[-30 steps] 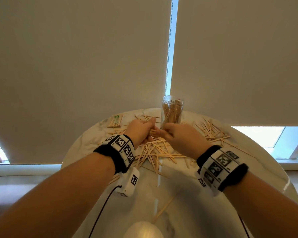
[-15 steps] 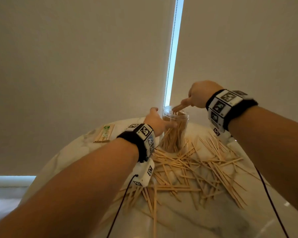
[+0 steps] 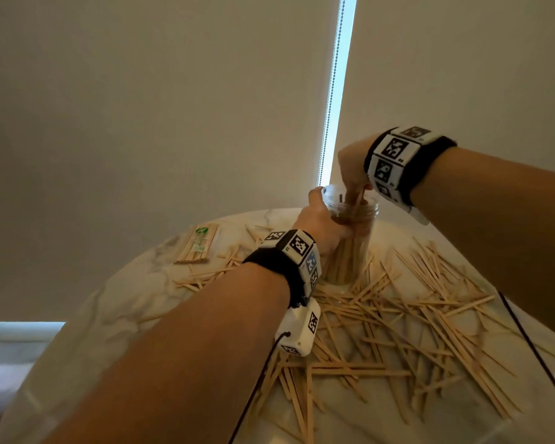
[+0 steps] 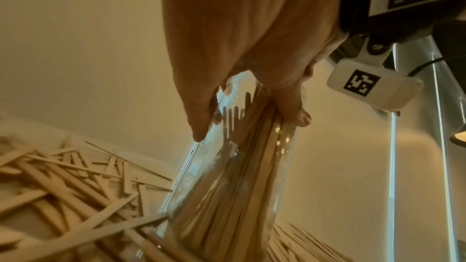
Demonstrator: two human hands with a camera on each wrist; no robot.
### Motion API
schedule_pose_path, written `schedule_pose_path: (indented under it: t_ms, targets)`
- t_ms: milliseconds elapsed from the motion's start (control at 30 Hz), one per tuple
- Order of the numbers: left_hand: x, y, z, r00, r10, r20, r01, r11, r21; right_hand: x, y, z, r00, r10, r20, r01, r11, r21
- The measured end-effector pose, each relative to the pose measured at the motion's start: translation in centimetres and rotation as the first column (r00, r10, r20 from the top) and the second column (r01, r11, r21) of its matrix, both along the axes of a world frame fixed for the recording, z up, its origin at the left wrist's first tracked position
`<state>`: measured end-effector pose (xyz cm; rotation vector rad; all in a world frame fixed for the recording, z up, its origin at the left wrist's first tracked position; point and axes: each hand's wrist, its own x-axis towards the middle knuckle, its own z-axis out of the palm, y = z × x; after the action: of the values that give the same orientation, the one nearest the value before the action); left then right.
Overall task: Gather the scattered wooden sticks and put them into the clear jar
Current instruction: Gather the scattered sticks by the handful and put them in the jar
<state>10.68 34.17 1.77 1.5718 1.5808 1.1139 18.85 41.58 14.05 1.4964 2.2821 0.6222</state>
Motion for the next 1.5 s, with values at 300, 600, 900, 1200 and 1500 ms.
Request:
schedule_pose_path:
  t_ms: [300, 600, 900, 1200, 1500]
  targets:
    - [0.1, -0.5, -0.5, 0.999, 0.009, 0.041, -0.009, 1.0, 0.009, -1.1, 0.6, -1.4, 0.998, -0.045, 0.043, 0.047, 0.997, -0.063]
    - [-0.3, -0.7, -0.5, 0.998, -0.032, 0.056, 0.032, 0.999, -0.008, -0.2, -2.0, -1.2, 0.979, -0.047, -0.199, 0.002, 0.975, -0.221]
    - [-0.3, -0.5, -0.7, 0.997, -0.019, 0.075, 0.017, 1.0, 0.019, 2.2, -4.1, -0.3, 0.824, -0.062, -0.564, -0.095, 0.965, -0.245]
    - [-1.9, -6.0, 2.0, 0.981, 0.015, -0.195, -0.045, 0.988, -0.151, 5.0, -11.3, -0.6, 0.6, 0.149, -0.786, -0.16, 0.985, 0.065]
    - [-9.3, -18.0, 1.8, 0.87, -0.008, -0.493, -0.101, 0.976, -0.193, 4.0, -22.3, -8.9, 0.786, -0.03, -0.617, -0.205, 0.929, -0.307]
